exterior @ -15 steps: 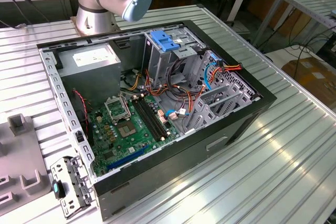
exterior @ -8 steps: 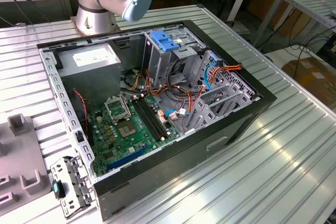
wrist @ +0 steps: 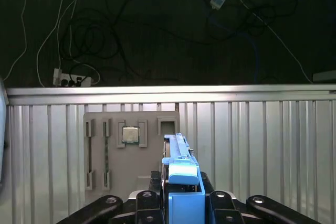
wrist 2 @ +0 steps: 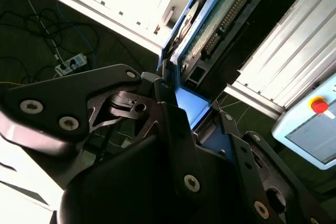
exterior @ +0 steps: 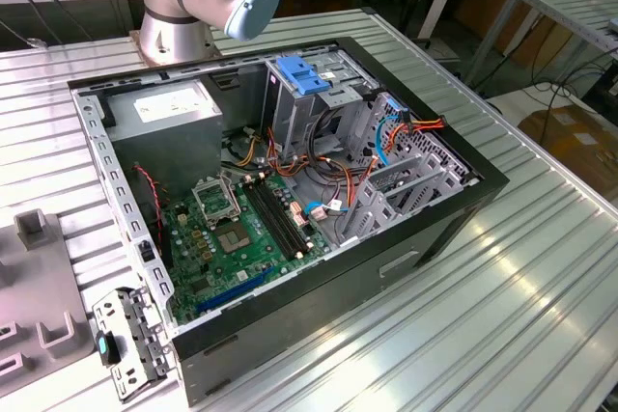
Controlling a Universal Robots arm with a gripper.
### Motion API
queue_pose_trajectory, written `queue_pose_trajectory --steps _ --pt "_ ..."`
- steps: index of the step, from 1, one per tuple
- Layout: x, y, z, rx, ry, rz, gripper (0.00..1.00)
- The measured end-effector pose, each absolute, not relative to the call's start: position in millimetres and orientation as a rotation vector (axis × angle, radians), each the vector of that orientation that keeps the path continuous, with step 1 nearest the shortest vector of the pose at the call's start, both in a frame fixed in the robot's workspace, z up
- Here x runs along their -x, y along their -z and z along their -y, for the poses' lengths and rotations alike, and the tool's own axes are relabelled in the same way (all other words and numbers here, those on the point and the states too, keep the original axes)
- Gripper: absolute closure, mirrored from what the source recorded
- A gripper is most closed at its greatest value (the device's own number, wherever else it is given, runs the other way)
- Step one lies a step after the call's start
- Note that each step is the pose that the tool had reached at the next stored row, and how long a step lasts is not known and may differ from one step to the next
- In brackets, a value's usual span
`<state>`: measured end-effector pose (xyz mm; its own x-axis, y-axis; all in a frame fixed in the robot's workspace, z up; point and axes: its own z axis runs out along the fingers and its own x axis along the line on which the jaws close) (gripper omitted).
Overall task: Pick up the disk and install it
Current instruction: 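Pick up the disk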
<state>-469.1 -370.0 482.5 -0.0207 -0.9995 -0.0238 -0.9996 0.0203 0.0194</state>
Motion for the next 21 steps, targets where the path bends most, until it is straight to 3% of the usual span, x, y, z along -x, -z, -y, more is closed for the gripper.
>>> queue_pose_trajectory --steps 21 --pt "469 -514 370 2.196 -0.048 -2.241 0.63"
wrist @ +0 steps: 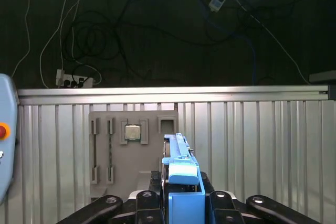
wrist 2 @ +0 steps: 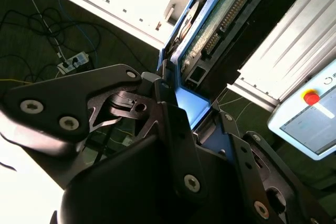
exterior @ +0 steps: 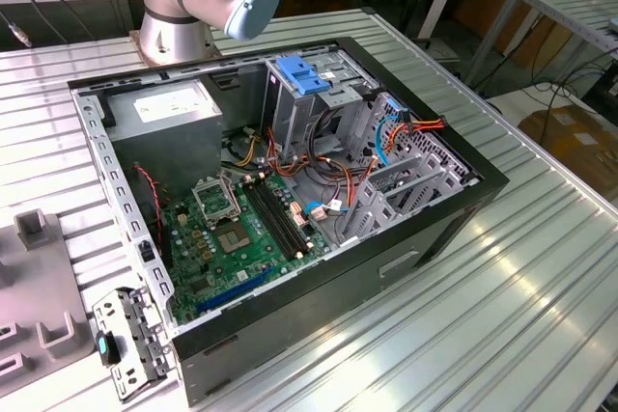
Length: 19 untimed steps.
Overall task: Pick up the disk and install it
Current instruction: 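Pick up the disk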
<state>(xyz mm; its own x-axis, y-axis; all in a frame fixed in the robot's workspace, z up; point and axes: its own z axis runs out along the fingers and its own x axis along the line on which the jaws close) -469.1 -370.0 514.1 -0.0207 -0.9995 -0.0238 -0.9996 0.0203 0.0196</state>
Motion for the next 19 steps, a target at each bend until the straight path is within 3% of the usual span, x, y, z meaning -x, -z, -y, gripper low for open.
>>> queue_pose_trajectory --steps 19 --pt "457 -514 370 2.196 -0.048 -2.241 0.63"
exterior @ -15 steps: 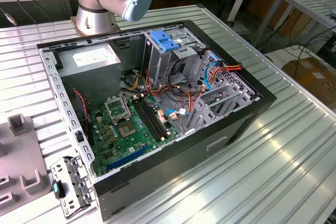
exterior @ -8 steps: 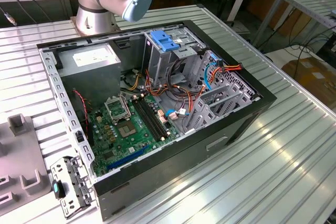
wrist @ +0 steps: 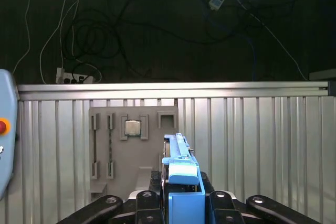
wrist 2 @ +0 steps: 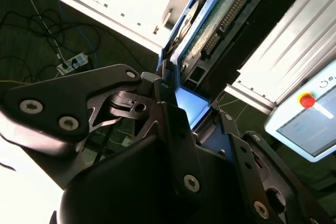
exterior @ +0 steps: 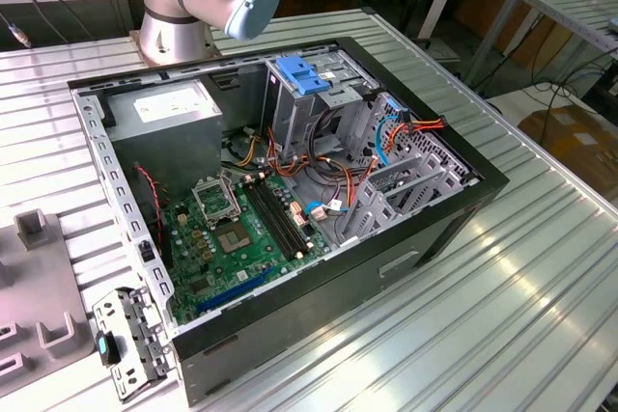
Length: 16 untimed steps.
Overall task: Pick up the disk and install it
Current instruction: 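Pick up the disk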
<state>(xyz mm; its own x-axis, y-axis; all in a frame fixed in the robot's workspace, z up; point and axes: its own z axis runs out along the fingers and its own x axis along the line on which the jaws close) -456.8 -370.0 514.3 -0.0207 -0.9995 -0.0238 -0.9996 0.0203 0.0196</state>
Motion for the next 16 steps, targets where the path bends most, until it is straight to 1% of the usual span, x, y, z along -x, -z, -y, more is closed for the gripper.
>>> queue_pose_trajectory --steps 16 --pt "436 -514 370 2.196 -0.048 -2.241 0.63"
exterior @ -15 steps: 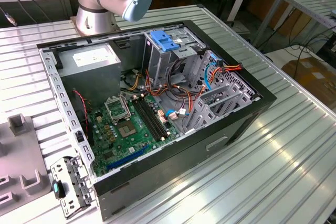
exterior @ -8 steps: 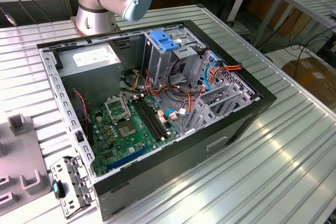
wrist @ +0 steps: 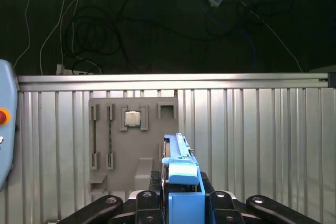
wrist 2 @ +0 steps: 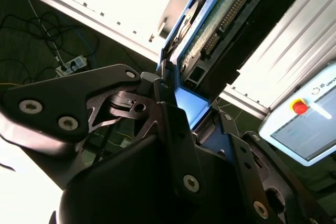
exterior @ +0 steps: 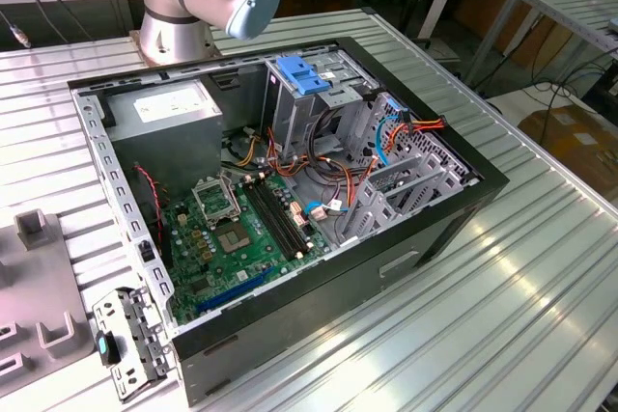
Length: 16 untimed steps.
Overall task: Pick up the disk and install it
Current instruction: 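Pick up the disk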
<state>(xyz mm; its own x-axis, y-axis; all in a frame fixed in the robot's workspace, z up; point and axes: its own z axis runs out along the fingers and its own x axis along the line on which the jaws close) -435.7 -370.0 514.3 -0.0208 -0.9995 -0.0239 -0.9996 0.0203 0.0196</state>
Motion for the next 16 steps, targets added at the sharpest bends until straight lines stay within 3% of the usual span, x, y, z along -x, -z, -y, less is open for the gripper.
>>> queue_pose_trajectory --steps 16 --pt "407 -514 371 2.200 -0.039 -2.246 0.63"
